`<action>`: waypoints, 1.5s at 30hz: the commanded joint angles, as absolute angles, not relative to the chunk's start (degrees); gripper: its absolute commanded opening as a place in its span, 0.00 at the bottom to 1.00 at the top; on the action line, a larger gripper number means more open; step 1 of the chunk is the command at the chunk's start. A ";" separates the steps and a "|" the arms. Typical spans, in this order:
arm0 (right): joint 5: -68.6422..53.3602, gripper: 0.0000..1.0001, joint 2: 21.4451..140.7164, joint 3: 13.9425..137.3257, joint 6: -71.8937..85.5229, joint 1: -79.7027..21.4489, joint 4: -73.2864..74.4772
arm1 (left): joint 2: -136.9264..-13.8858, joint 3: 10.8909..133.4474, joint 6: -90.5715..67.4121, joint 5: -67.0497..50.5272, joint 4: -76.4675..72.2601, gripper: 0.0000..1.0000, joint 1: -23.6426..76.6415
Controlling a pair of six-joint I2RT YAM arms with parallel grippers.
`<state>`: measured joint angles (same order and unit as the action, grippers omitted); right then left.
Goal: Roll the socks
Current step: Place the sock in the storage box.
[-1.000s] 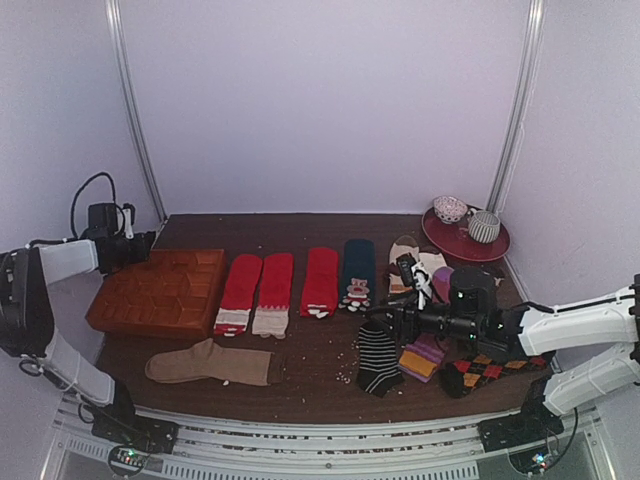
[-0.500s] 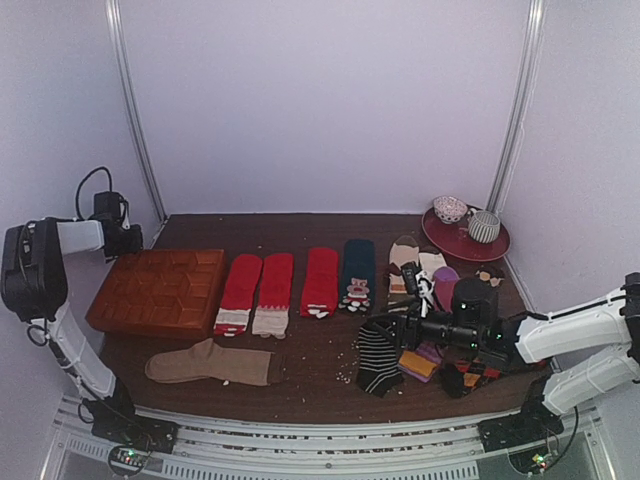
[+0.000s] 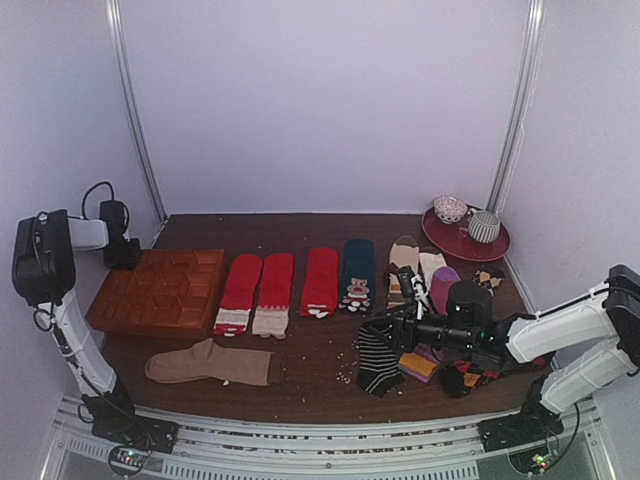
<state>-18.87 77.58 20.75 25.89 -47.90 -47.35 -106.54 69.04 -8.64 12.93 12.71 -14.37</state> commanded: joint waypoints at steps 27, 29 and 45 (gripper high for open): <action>-22.59 0.58 82.09 14.28 31.78 -45.82 -60.15 | -121.76 83.24 -11.66 7.86 22.47 0.07 -16.08; -22.74 0.57 82.05 13.84 32.06 -45.84 -60.43 | -122.96 83.88 -11.48 7.50 23.04 0.16 -16.08; -22.48 0.57 81.92 13.38 32.81 -45.84 -61.44 | -120.96 82.37 -10.68 2.90 20.81 0.50 -16.08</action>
